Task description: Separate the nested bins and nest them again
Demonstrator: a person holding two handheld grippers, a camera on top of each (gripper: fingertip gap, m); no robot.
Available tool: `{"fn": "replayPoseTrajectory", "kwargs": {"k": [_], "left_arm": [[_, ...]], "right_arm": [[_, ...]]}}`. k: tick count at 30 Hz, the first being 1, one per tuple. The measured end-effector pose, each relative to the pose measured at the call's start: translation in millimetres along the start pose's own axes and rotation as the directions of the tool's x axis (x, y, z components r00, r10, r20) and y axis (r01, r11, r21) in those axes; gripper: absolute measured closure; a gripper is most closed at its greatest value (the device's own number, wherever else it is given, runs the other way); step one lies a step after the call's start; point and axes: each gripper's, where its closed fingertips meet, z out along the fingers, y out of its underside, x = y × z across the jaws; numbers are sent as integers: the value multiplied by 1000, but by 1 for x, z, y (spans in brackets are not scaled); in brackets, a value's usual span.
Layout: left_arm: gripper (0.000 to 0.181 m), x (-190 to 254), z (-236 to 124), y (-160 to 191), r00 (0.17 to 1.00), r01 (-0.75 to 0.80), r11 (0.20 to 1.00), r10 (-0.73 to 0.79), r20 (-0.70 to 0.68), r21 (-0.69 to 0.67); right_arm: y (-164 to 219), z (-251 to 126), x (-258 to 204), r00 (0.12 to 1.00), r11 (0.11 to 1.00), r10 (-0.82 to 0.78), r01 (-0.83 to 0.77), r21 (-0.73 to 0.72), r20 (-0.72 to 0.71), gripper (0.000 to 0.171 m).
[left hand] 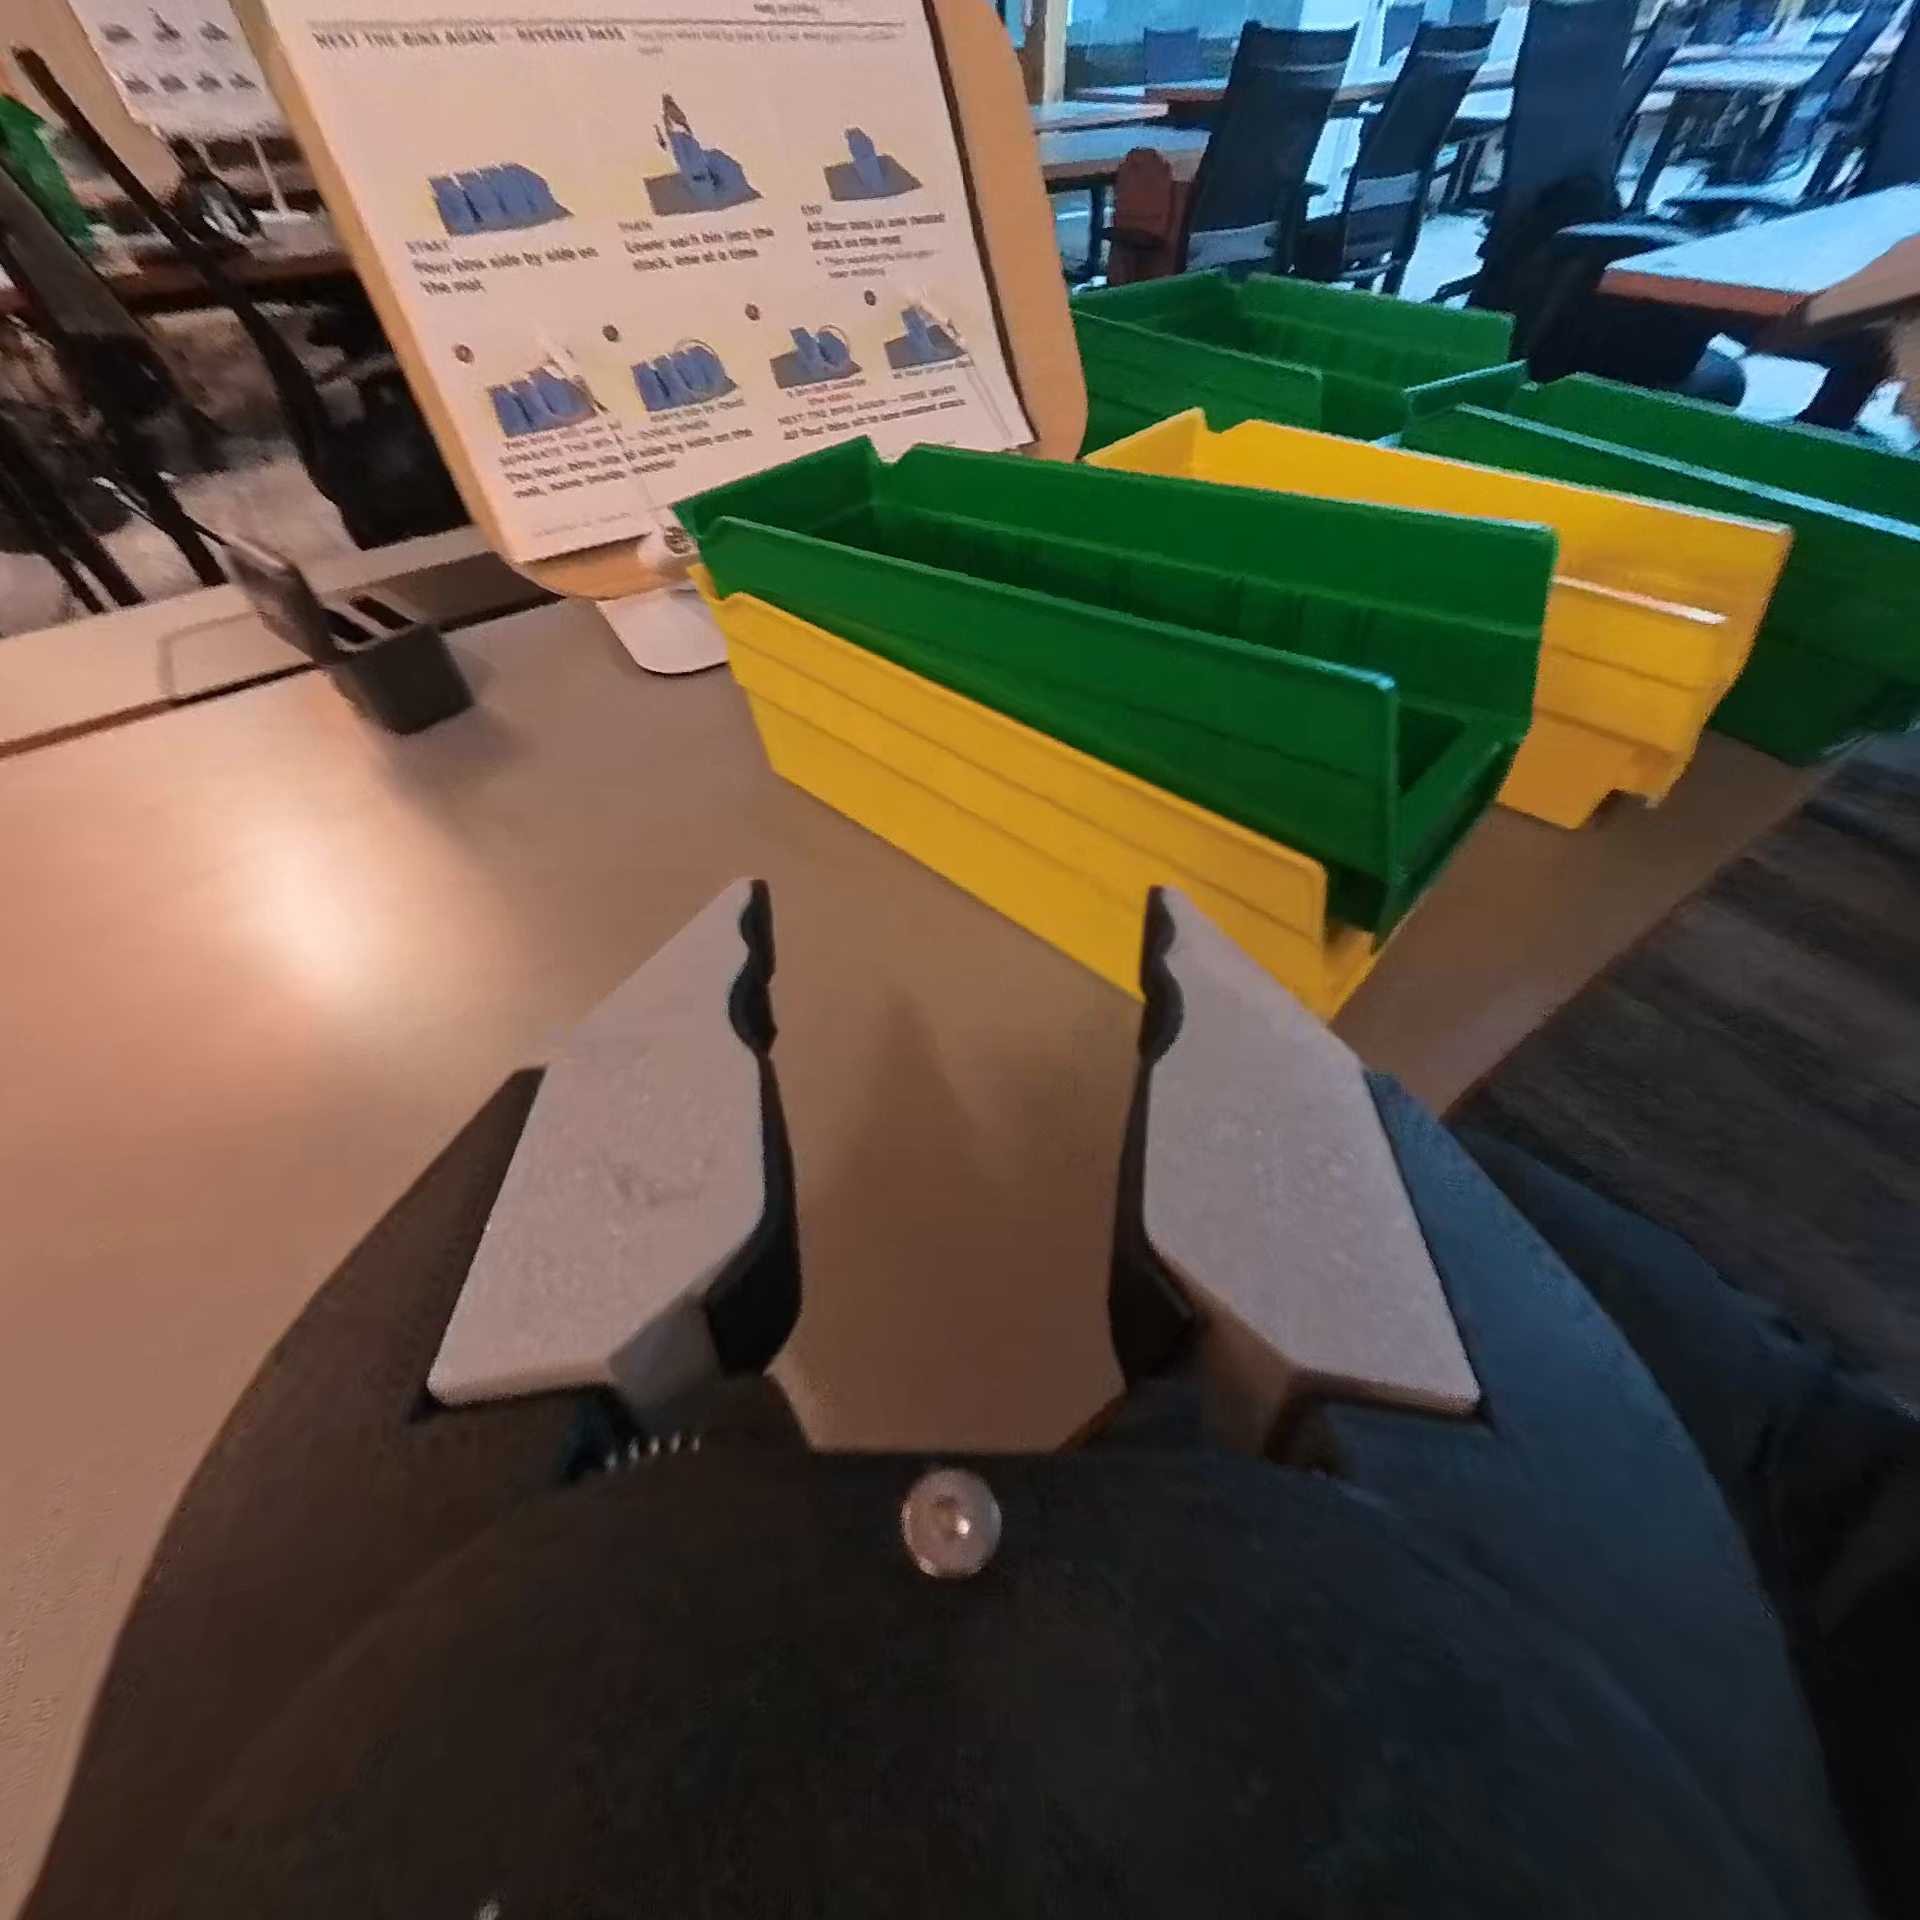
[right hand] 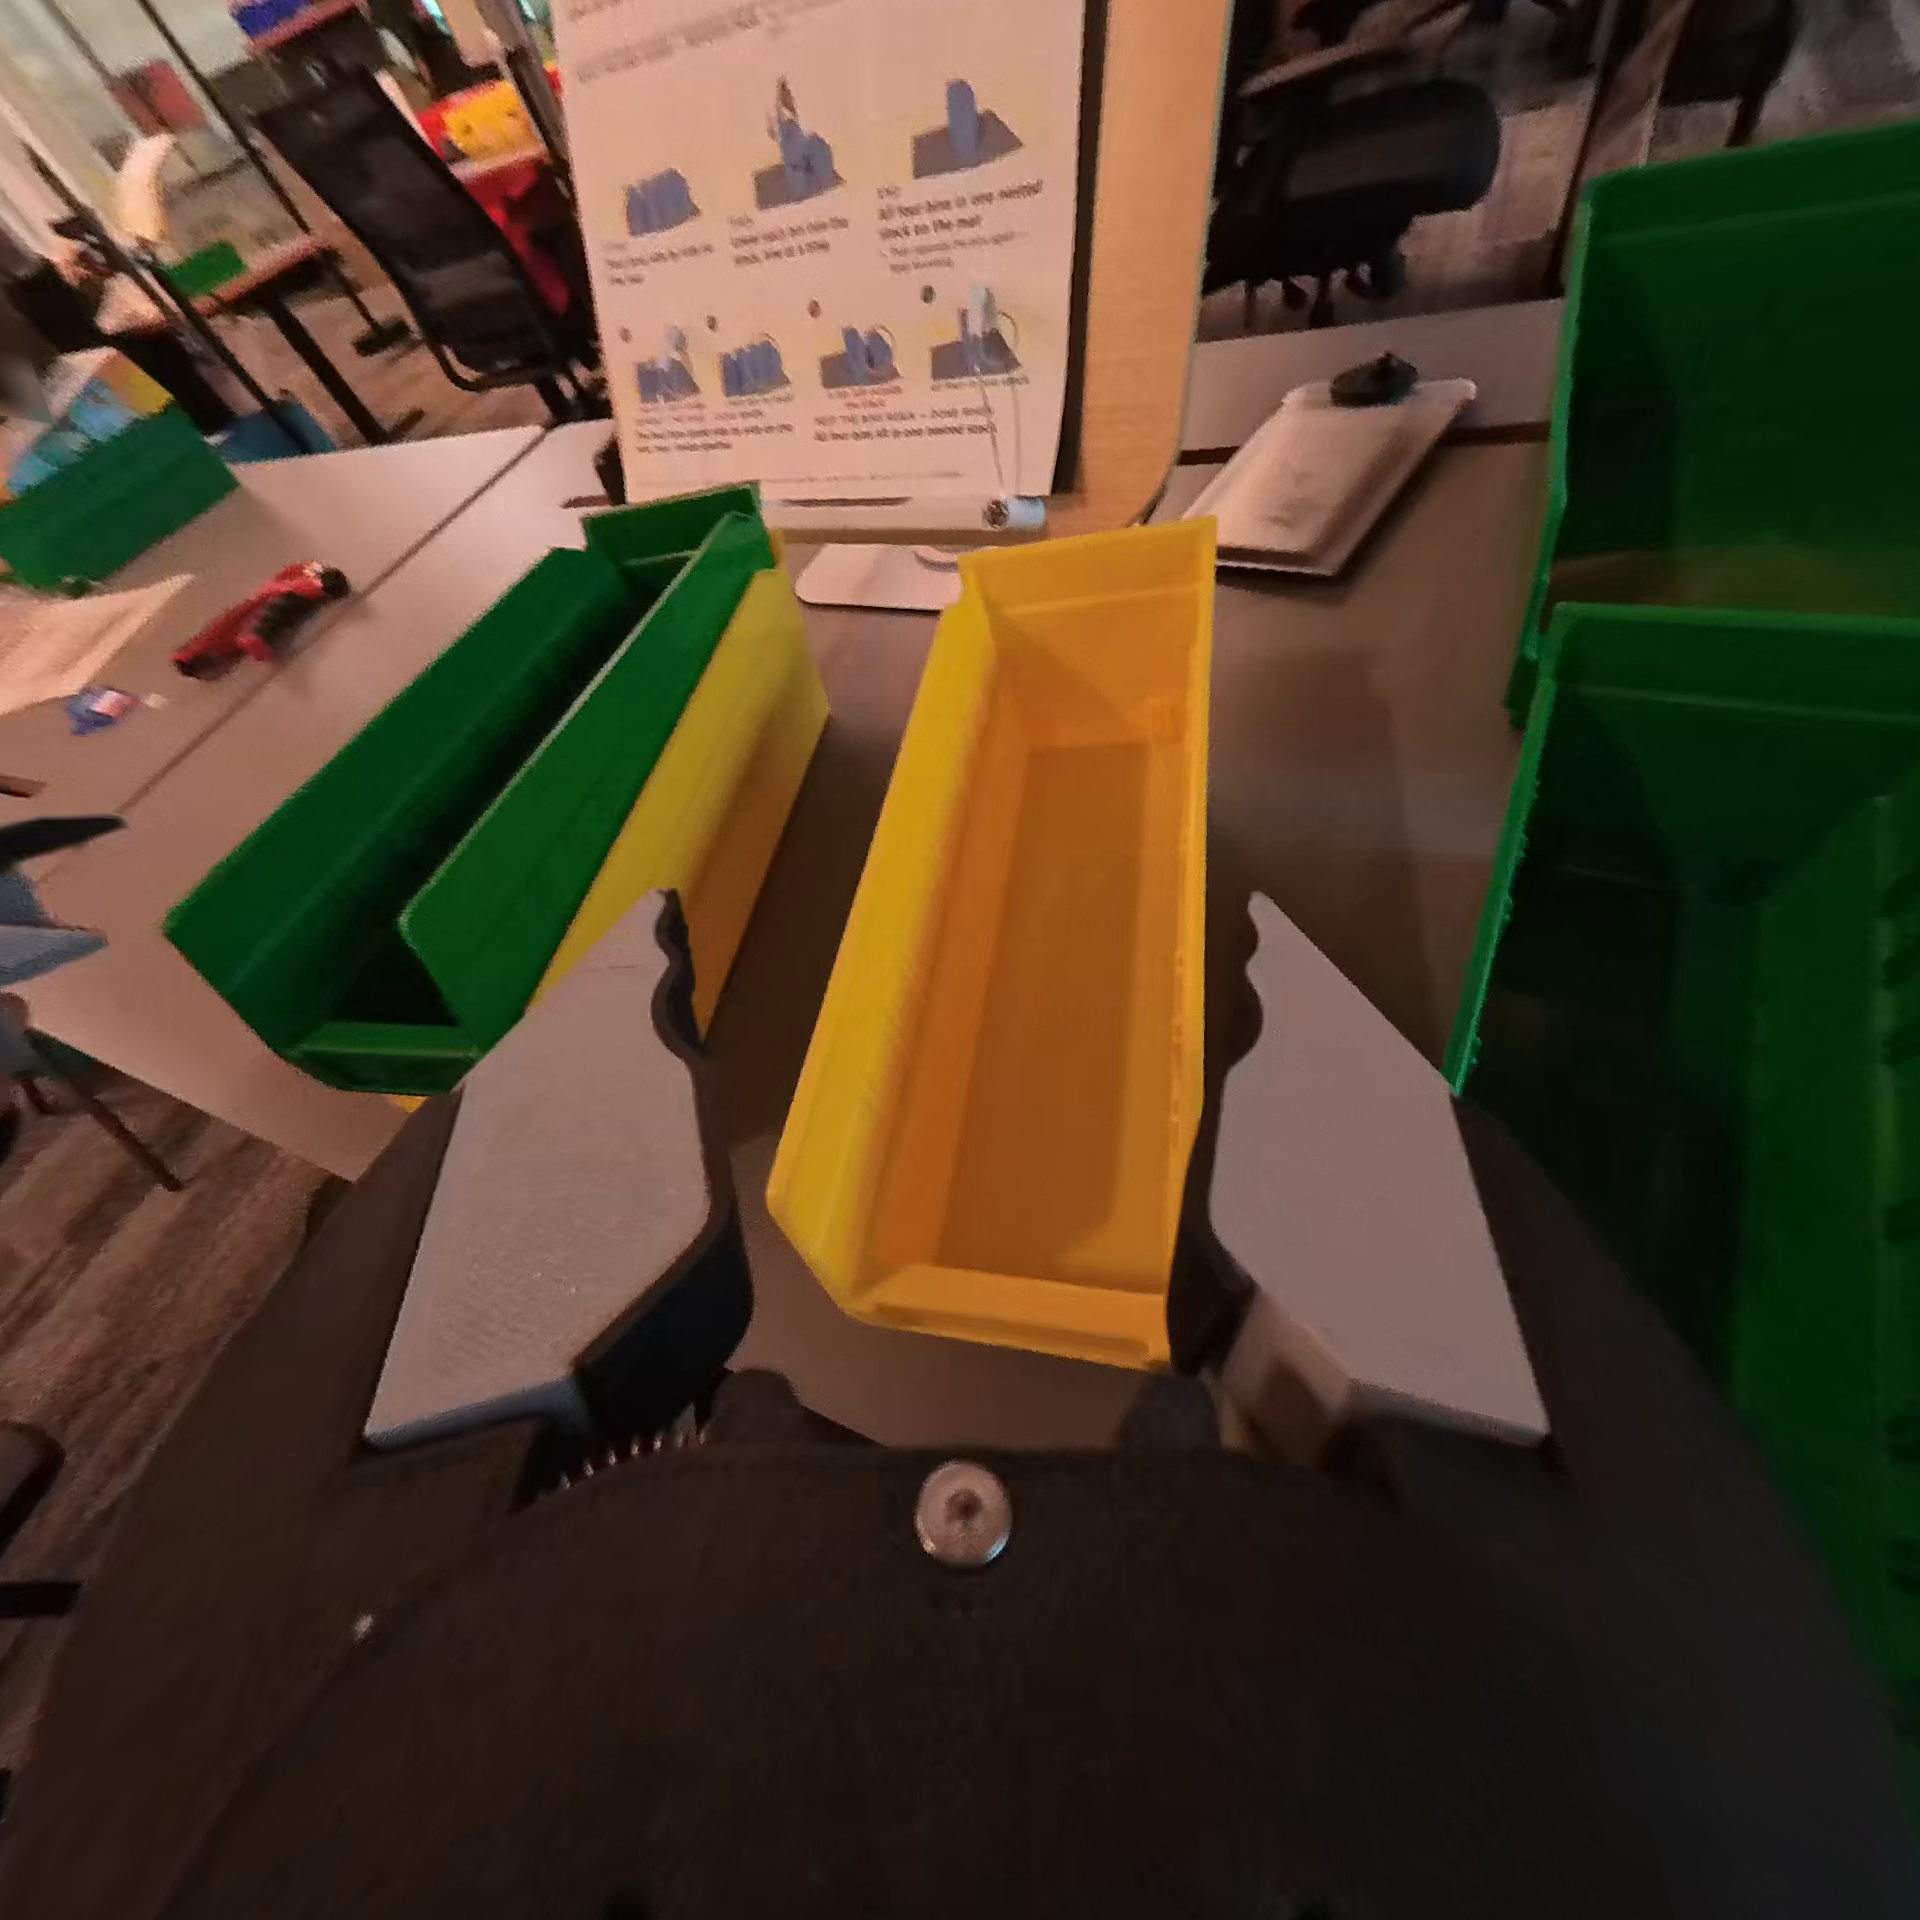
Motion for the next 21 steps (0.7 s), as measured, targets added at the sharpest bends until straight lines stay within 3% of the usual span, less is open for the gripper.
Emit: {"fn": "replayPoseTrajectory", "kwargs": {"k": [3,6,9,13,14,19,21], "left_arm": [[95,36,9,-2,997,26,999,-28,-72,-20],[99,57,18,-21,1000,-21,998,21,-6,66],[111,66,36,-32,1000,5,994,-8,29,107],[132,70,63,-22,999,-36,999,36,30,6],[145,72,66,-21,999,-40,999,40,12,-5],[170,21,54,-16,965,-122,987,141,221,-101],[175,-10,42,-12,941,-114,986,147,305,-122]], "right_arm": [[-8,-2,-7,999,1000,-9,8,25,52,72],[-19,-4,-14,995,998,-14,9,55,102,72],[-31,-8,-28,983,996,-9,-7,85,183,72],[-38,-19,-45,965,992,-38,5,127,261,72],[-36,-21,-46,964,991,-48,12,135,263,73],[-25,-38,-42,933,995,2,-38,91,361,77],[-32,-54,-39,924,987,-11,-50,151,382,83]]}}
